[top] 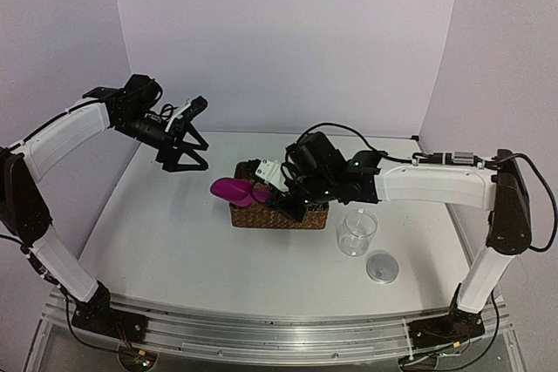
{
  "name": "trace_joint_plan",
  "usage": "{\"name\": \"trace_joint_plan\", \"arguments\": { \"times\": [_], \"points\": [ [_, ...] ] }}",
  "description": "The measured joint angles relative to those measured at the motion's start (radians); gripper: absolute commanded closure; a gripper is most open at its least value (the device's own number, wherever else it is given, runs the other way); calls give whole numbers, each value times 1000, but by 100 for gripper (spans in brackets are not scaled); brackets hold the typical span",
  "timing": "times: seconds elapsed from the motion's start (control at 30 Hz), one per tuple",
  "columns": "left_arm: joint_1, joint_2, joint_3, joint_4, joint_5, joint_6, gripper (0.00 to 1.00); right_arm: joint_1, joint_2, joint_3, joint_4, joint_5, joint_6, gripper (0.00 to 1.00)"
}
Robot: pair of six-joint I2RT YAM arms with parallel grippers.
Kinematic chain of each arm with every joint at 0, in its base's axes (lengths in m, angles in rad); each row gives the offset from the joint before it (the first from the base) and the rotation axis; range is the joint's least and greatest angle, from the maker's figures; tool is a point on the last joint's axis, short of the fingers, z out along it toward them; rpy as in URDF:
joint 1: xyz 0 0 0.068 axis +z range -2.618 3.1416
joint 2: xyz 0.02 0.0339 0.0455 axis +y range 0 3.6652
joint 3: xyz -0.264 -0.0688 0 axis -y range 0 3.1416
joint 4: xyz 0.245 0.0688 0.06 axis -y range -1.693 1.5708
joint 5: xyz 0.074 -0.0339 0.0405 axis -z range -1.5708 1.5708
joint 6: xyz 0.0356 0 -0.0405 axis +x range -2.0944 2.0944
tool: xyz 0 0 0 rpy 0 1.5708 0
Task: Pack the candies
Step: Pick up the spatula from the center of the board.
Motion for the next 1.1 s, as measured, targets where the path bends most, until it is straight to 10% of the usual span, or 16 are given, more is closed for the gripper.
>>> {"name": "trace_joint_plan", "arguments": {
  "times": [0.43,0.87,1.1],
  "points": [
    [89,173,-67,87,36,-418,2,0,-34,-9,6,-7,-42,100],
    [74,266,-78,56,184,-444,52,0,-36,-9,45,-41,-71,100],
    [51,270,-78,57,266,-459,99,0,-37,-11,59,-51,-80,100]
  ]
}}
